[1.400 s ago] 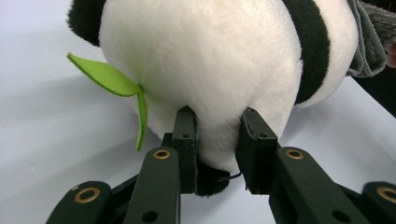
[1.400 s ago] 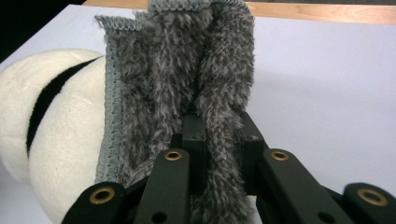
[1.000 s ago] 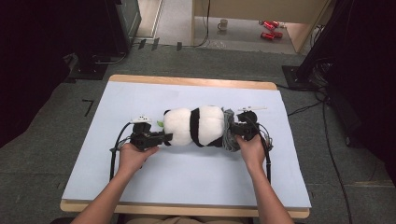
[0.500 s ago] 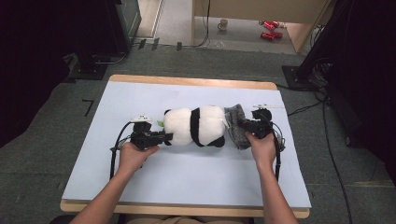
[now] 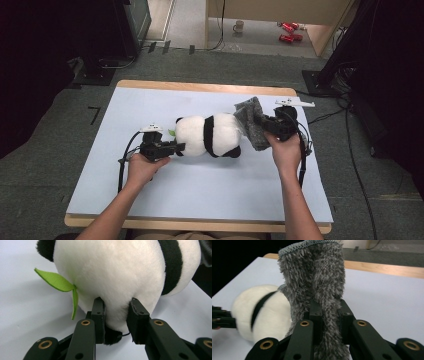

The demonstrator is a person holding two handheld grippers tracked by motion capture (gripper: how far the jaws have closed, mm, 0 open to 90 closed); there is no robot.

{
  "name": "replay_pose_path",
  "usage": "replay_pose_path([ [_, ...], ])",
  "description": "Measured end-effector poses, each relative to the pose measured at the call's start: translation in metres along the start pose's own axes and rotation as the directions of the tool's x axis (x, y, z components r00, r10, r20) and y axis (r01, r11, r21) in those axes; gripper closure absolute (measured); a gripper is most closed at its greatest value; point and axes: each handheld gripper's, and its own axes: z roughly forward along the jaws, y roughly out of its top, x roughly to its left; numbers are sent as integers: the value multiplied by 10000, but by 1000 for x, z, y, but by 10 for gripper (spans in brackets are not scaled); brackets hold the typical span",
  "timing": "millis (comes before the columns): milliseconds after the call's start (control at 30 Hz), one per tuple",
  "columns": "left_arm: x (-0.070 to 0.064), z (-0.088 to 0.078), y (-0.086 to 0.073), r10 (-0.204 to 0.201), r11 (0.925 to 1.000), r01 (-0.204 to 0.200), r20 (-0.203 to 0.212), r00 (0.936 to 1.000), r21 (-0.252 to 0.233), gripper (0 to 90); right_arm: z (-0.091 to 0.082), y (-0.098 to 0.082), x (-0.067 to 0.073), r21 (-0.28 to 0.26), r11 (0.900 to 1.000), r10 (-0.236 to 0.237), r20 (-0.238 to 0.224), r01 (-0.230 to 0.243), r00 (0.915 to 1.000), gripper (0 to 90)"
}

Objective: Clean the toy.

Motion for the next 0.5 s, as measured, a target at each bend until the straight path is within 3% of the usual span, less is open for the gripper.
replay_pose_path([
  [200, -3, -1, -3, 47, 10000, -46, -107, 9999, 61, 700, -3, 13, 27, -115, 9985, -540, -734, 533, 9958, 789],
  [367, -3, -2, -5, 68, 9999, -67, -118, 9999, 91, 699, -2, 20, 47, -282, 9971, -738, -1644, 701, 9836, 788],
  [500, -3, -2, -6, 27, 10000, -27, -101, 9999, 77, 699, 10, 16, 49, 17, 9970, -756, -1661, 769, 9832, 787],
])
